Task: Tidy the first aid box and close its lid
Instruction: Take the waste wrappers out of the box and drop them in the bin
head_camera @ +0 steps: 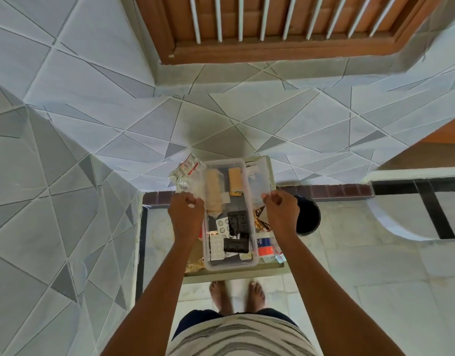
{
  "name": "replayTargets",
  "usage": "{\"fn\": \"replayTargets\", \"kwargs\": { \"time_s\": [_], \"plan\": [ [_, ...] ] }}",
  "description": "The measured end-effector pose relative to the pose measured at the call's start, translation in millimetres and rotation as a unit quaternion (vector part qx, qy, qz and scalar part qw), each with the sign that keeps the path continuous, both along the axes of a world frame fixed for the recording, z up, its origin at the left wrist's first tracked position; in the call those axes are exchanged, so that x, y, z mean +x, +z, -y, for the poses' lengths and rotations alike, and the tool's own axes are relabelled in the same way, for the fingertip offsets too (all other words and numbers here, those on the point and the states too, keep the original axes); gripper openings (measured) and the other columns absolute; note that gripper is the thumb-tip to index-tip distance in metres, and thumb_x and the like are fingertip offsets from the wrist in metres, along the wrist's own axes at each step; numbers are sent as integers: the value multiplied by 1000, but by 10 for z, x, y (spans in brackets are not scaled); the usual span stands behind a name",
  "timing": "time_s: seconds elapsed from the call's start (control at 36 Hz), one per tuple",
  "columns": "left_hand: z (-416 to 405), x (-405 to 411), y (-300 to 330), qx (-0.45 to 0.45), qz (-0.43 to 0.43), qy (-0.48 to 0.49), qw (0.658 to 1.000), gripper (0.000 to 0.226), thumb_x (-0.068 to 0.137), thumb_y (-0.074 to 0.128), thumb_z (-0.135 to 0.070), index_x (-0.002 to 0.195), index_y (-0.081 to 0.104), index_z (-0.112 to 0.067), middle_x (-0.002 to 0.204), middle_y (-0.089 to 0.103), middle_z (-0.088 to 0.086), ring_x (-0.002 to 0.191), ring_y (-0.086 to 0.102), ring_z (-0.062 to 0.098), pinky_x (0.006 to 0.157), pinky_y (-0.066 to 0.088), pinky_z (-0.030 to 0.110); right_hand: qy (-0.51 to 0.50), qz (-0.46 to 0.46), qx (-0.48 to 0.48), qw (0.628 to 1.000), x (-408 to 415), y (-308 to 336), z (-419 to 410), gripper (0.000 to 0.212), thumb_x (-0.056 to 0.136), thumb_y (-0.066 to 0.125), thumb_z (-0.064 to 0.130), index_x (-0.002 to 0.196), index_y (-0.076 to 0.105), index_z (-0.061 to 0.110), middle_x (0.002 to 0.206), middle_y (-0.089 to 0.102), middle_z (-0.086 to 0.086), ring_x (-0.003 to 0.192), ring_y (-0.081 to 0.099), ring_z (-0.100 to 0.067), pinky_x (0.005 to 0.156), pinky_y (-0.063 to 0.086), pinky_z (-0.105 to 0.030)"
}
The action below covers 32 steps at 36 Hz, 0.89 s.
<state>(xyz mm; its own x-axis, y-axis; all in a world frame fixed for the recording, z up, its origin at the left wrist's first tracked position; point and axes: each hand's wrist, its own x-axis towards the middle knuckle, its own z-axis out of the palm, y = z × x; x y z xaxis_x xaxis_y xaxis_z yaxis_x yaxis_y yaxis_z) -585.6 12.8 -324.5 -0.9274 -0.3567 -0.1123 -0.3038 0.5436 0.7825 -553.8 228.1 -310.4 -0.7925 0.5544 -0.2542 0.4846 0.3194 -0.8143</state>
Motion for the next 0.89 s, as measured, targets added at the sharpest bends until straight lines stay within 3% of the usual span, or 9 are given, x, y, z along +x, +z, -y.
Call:
{"fn": "replayTargets", "kwargs": {
  "time_s": [0.08,0.14,0.25,0.36,0.5,0.58,0.69,0.78,0.89],
  "plan": [
    [11,73,130,29,-29,18,999,8,83,71,-13,80,63,-13,89,66,-7,83,62,6,78,51,15,2,-14,-39,999,80,-28,-150,15,90,73,26,80,69,16,75,70,-2,75,68,-23,70,58,-35],
    [20,132,210,33,-36,26,998,9,85,69,-12,79,64,-7,85,64,-10,75,60,-1,65,45,1,-6,-9,-77,997,158,-68,-273,12,87,76,26,82,72,15,80,71,-3,79,69,-22,74,60,-37],
    [73,219,277,34,-67,54,996,14,89,69,-18,83,67,-5,74,65,-4,64,58,3,59,38,-5,-10,34,-60,998,308,-140,-481,13,84,79,21,80,75,10,72,71,-2,65,64,-15,72,58,-36],
    [90,287,228,47,-72,58,995,15,90,70,-20,84,67,-7,71,63,-10,64,60,5,64,46,9,42,75,-14,996,374,-251,-556,14,79,82,22,68,76,16,55,64,10,48,55,-2,59,47,-24],
    [80,387,137,43,-68,42,996,20,91,69,-28,93,67,-9,80,68,-4,70,64,8,71,51,18,66,92,9,993,394,-328,-443,8,78,80,16,74,74,12,68,70,-1,59,60,-9,57,45,-17],
    [37,440,148,33,-52,62,996,21,91,69,-26,96,67,-6,88,70,1,75,64,14,69,46,14,51,101,-1,994,401,-381,-386,16,73,75,12,63,67,3,58,62,-11,53,50,-12,52,39,-24],
    [29,468,129,23,-31,73,997,25,92,68,-29,95,66,-5,91,71,6,80,66,20,77,55,28,27,99,-7,995,430,-384,-335,29,74,70,9,51,52,13,44,42,7,42,40,-8,46,34,-23],
    [47,476,131,14,-30,76,997,26,92,69,-31,95,67,-5,90,71,7,79,66,20,83,57,41,1,101,-9,995,421,-418,-311,26,80,66,11,55,58,15,49,50,4,45,48,-12,48,40,-24],
    [35,510,188,10,-32,75,997,25,91,70,-28,94,67,-4,88,71,6,78,65,18,84,56,42,-31,91,-13,995,403,-470,-301,21,78,65,11,57,61,8,47,49,1,44,45,-15,51,43,-28]
  ]
}}
